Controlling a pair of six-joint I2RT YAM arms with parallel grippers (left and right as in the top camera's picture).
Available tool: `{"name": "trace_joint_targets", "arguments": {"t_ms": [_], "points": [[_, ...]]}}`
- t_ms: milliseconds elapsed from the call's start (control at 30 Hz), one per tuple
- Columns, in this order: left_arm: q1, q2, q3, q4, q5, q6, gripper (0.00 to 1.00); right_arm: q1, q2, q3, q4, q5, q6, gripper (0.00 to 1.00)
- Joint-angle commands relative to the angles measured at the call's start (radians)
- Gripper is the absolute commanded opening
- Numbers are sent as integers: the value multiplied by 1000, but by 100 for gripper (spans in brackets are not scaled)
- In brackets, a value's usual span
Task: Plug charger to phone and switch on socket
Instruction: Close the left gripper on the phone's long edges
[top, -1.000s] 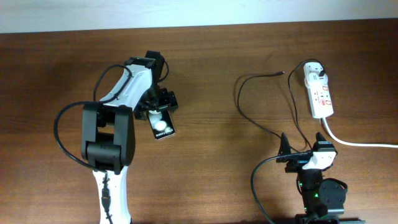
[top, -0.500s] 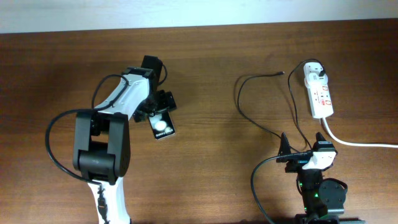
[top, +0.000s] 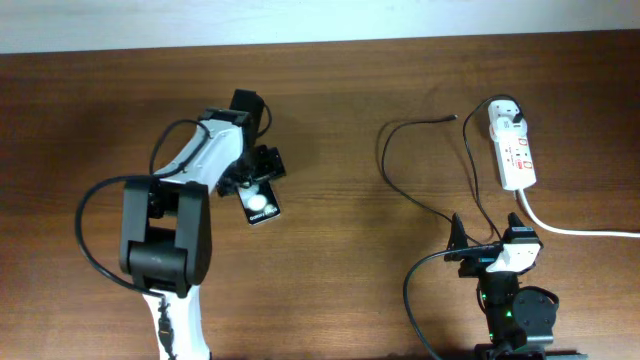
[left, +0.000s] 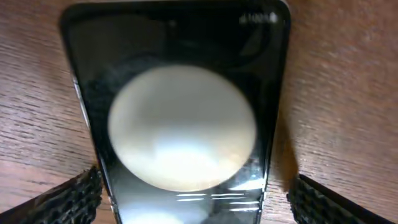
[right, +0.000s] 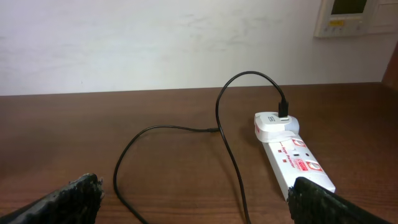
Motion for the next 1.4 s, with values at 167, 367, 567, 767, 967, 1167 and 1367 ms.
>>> {"name": "trace_joint_targets", "arguments": {"t_ms": [167, 367, 567, 767, 967, 1167, 1367], "points": [[-40, 126, -82, -14, 50, -71, 99, 5, -7, -7, -4, 5, 3, 99], [-39, 126, -82, -14, 42, -71, 95, 5, -7, -7, -4, 5, 3, 99], [-39, 126, -100, -9, 31, -71, 93, 5, -7, -7, -4, 5, 3, 99], [-39, 126, -106, -9, 24, -71, 88, 5, -7, -7, -4, 5, 3, 99], [-39, 126, -102, -5, 24, -71, 74, 5, -7, -7, -4, 5, 3, 99], [-39, 117, -58, -34, 24, -71, 70, 5, -7, -7, -4, 5, 3, 99], [-37, -32, 124, -185, 24, -71, 64, 5, -7, -7, -4, 5, 3, 99]]}}
